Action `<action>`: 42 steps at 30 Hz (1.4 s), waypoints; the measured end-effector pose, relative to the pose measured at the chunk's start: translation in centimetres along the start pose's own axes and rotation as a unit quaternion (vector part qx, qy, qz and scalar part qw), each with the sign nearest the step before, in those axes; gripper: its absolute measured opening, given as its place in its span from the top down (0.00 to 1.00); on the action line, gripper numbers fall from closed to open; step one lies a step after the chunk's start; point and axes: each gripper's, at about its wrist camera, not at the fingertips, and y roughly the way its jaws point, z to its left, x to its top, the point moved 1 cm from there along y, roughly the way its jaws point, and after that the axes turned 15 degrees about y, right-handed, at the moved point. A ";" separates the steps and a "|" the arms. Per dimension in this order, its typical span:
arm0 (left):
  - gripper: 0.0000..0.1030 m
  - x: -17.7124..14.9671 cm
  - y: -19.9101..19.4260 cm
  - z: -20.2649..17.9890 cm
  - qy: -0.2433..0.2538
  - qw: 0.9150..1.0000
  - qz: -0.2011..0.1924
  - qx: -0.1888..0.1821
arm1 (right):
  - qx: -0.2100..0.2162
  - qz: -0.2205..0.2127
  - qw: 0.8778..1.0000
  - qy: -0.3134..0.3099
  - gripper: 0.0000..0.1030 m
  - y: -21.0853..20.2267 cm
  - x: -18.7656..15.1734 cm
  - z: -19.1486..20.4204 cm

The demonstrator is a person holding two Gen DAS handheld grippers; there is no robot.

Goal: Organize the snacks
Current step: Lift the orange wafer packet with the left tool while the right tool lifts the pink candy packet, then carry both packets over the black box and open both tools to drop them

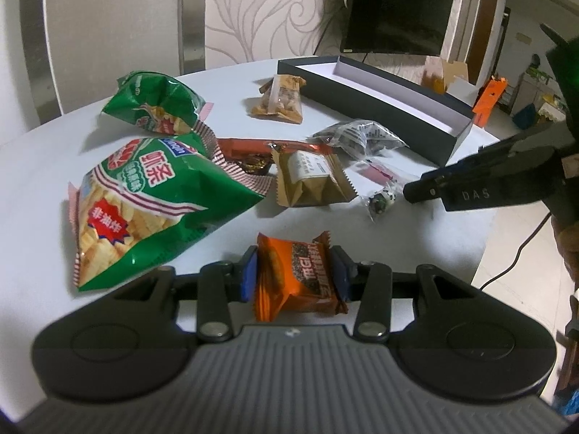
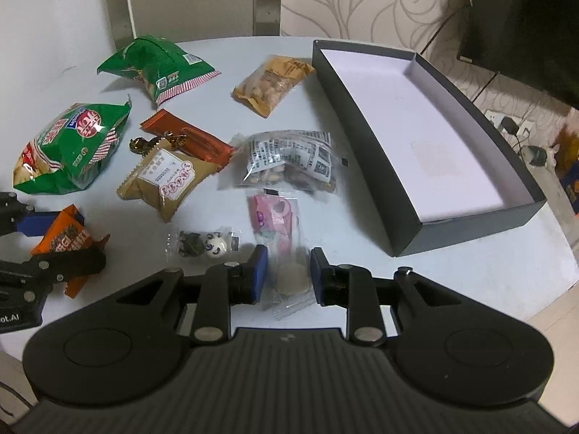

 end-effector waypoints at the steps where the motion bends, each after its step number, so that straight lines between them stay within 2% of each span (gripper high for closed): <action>1: 0.59 0.0 0.0 0.0 0.002 1.000 -0.002 0.001 | 0.004 -0.001 1.000 0.001 0.76 -0.1 -0.1 0.0; 5: 0.61 0.2 0.0 -0.4 0.007 1.000 -0.003 0.017 | 0.028 0.002 1.000 0.004 0.78 -0.5 -0.5 -0.3; 10: 0.62 1.2 -0.5 -0.8 -0.008 0.999 -0.005 0.030 | 0.064 -0.001 0.998 -0.008 0.78 -2.0 -0.4 -0.6; 13: 0.62 2.9 -0.9 -1.3 -0.008 0.999 -0.014 0.032 | 0.083 -0.009 0.996 -0.016 0.78 -3.4 0.5 -0.8; 17: 0.62 6.8 -0.3 -2.3 -0.005 0.999 -0.039 0.028 | 0.102 -0.029 0.994 -0.020 0.78 -5.1 2.4 -1.9; 20: 0.62 10.3 1.4 -3.1 0.003 0.998 -0.058 0.027 | 0.101 -0.045 0.994 -0.010 0.78 -5.6 4.4 -3.9; 24: 0.61 14.8 5.0 -4.5 0.013 0.997 -0.078 0.020 | 0.078 -0.063 0.995 0.002 0.78 -5.3 6.9 -7.6; 29: 0.61 19.0 10.3 -7.0 0.025 0.996 -0.081 0.016 | 0.050 -0.053 0.997 0.010 0.78 -3.1 9.2 -12.0; 35: 0.61 20.8 14.3 -8.9 0.022 0.997 -0.068 0.019 | 0.036 -0.032 0.999 0.002 0.78 -0.2 10.5 -14.7; 42: 0.61 20.8 15.7 -8.8 0.017 0.998 -0.055 0.031 | 0.042 -0.022 0.999 0.000 0.78 2.1 11.4 -15.6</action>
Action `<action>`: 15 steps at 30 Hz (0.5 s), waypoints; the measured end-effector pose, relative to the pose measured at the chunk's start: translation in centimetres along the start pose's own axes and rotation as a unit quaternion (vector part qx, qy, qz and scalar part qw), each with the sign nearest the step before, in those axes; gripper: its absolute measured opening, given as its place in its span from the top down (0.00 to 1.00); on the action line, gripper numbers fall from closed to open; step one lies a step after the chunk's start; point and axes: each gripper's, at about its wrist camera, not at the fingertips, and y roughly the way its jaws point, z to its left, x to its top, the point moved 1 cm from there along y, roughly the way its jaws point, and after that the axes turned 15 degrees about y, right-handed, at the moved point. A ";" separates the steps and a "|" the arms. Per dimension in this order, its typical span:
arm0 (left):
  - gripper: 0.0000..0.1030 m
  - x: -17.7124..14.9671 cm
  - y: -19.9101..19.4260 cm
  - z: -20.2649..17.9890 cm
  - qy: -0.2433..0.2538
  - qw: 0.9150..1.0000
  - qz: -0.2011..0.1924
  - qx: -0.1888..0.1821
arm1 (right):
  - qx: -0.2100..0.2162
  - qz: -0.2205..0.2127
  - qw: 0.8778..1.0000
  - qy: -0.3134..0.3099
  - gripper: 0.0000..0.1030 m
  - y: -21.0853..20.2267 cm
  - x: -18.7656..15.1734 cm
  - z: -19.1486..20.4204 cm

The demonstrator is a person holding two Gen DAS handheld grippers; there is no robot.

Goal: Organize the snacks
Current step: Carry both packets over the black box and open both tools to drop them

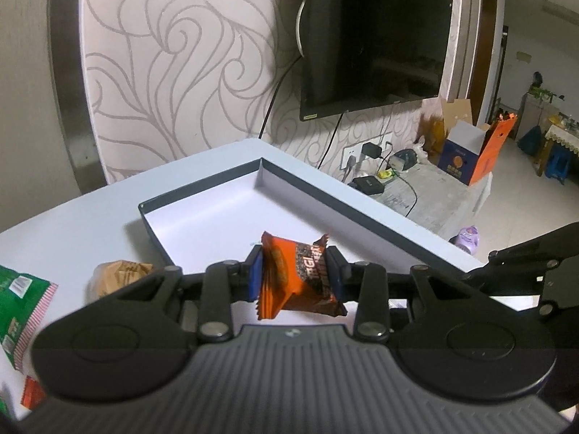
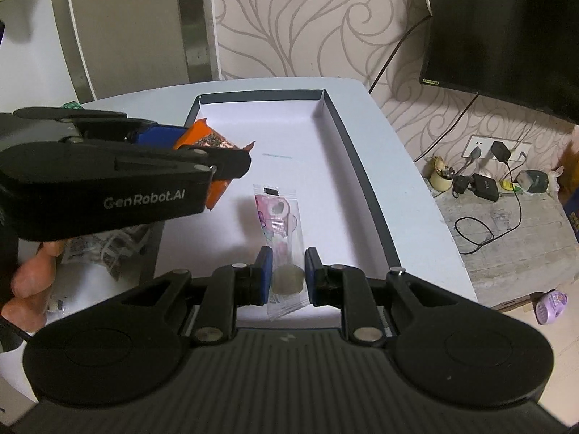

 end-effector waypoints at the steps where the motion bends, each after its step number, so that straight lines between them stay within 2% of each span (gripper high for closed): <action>1: 0.61 0.1 0.4 -0.1 0.000 1.000 0.003 0.002 | 0.001 0.001 1.000 -0.001 0.78 0.1 0.0 -0.1; 5: 0.59 -0.2 1.2 -0.2 -0.002 1.000 0.014 0.005 | 0.002 0.007 1.000 0.001 0.78 0.7 0.0 -0.7; 9: 0.47 -0.5 1.8 -0.2 -0.005 1.000 0.022 0.010 | 0.001 0.014 1.000 0.011 0.78 1.2 -0.2 -1.4; 12: 0.44 -0.9 1.7 -0.2 -0.008 1.000 0.025 0.011 | -0.001 0.015 1.000 0.011 0.78 1.4 -0.2 -1.6; 14: 0.35 -1.0 1.6 -0.2 -0.008 1.000 0.027 0.012 | -0.001 0.015 1.000 0.011 0.78 1.6 -0.2 -1.6; 15: 0.27 -1.1 1.5 -0.2 -0.008 1.000 0.026 0.014 | -0.002 0.014 1.000 0.011 0.78 1.6 -0.2 -1.6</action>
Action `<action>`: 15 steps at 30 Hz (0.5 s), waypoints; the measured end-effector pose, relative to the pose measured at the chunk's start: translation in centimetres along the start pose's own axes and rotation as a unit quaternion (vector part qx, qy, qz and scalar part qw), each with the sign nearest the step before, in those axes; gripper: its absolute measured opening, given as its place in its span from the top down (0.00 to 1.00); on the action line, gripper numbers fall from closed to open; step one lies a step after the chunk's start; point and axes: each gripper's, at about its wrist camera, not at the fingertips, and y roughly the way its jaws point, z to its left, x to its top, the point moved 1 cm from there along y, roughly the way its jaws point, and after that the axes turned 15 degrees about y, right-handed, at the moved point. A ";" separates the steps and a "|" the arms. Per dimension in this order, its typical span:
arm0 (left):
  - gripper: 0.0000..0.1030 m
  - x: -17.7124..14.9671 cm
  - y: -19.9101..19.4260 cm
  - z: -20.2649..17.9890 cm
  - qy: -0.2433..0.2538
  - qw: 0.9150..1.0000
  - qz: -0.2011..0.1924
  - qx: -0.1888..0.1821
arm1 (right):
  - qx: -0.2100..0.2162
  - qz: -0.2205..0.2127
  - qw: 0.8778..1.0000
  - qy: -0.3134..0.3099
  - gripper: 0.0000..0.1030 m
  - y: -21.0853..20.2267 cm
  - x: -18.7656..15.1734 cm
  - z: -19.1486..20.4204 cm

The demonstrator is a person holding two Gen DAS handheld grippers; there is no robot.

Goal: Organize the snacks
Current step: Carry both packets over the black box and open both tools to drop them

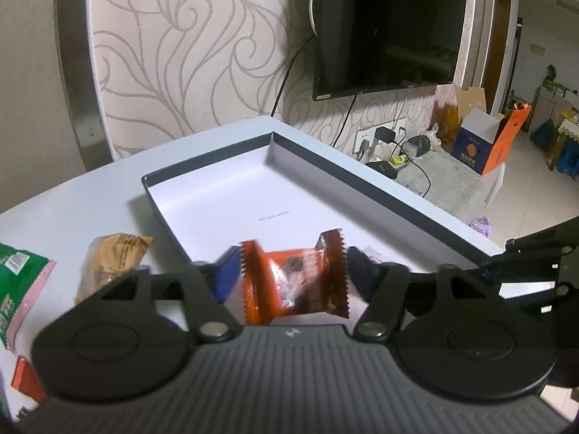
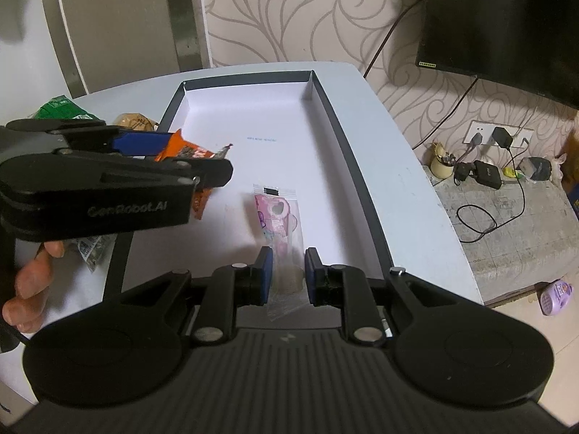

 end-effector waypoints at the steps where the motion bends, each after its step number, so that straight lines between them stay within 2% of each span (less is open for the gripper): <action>1: 0.19 -0.1 -0.2 0.0 0.001 1.000 -0.002 0.005 | -0.001 0.000 1.000 -0.001 0.78 0.1 0.0 0.0; 6: 0.18 -0.4 -1.4 -0.1 0.012 1.000 -0.017 0.013 | -0.016 -0.012 1.000 0.002 0.77 0.1 -0.1 0.3; 7: 0.18 -0.5 -1.7 -0.1 0.015 1.000 -0.018 0.015 | -0.018 -0.015 1.000 0.005 0.73 -0.2 -0.2 0.3; 11: 0.18 -1.1 -3.1 0.5 0.000 0.999 -0.026 0.019 | -0.025 -0.033 0.999 0.007 0.47 -1.3 -0.2 1.0; 15: 0.18 -2.0 -6.0 1.3 -0.014 0.999 -0.043 0.027 | -0.023 -0.049 0.999 -0.002 0.41 -2.5 -0.5 2.2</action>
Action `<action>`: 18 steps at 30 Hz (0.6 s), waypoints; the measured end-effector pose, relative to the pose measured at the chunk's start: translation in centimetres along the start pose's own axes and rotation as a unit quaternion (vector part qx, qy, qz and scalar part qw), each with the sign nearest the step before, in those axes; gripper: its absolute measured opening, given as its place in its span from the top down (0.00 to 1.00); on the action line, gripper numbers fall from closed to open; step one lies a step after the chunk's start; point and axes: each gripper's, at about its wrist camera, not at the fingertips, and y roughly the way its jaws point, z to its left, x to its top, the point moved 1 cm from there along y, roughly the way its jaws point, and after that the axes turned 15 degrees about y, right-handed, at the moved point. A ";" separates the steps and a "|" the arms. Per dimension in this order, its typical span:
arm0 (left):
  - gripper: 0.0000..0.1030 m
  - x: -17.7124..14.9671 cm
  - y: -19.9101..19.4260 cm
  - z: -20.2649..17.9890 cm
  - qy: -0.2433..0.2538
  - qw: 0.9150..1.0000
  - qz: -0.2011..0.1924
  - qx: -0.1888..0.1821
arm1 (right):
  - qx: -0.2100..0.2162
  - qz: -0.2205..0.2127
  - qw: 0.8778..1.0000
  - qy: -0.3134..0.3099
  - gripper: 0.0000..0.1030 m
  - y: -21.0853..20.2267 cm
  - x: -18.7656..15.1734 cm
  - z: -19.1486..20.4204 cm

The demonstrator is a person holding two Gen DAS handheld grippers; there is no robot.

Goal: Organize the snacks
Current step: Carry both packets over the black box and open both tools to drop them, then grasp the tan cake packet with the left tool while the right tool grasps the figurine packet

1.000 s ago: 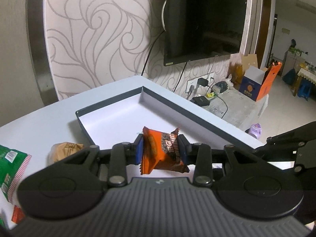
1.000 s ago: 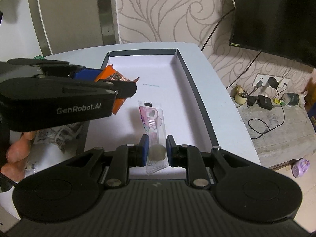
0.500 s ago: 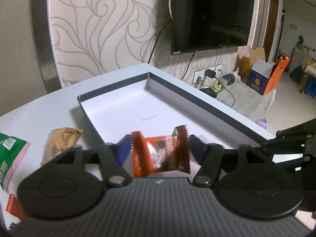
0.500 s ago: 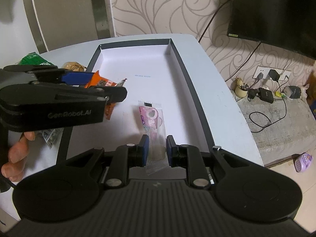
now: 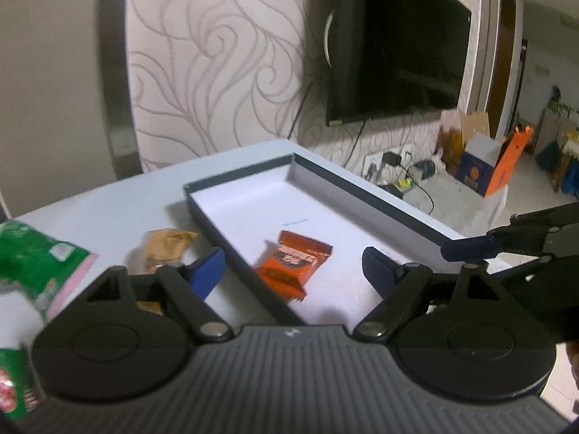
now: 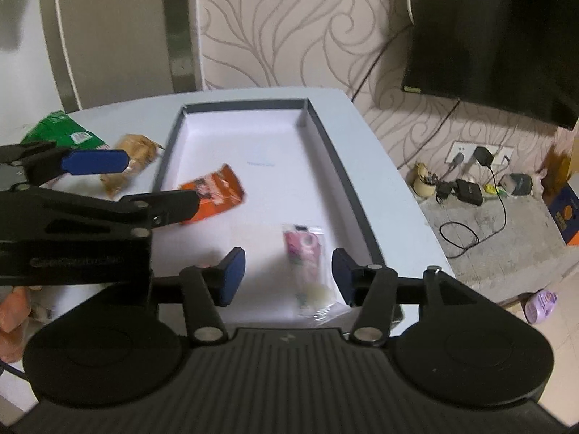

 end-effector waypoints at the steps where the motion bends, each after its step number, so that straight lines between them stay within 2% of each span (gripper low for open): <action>1: 0.18 -0.1 -0.7 0.2 0.000 1.000 -0.004 0.004 | 0.000 -0.004 1.000 -0.002 0.40 -0.3 -0.1 0.4; 6: 0.18 -3.1 -5.8 1.9 -0.013 1.000 -0.015 0.008 | 0.000 -0.023 1.000 -0.017 0.37 -2.0 -0.8 2.6; 9: 0.18 -5.7 -7.9 2.5 -0.005 1.000 -0.003 0.015 | -0.004 -0.034 0.999 -0.015 0.37 -2.9 -1.3 3.8; 13: 0.18 -8.9 -9.0 3.0 0.006 1.000 0.023 0.011 | 0.001 -0.044 0.999 0.000 0.37 -3.7 -2.0 5.2; 18: 0.18 -10.6 -9.3 3.7 0.011 0.999 0.030 0.010 | 0.022 -0.042 0.999 0.005 0.35 -4.5 -3.1 7.3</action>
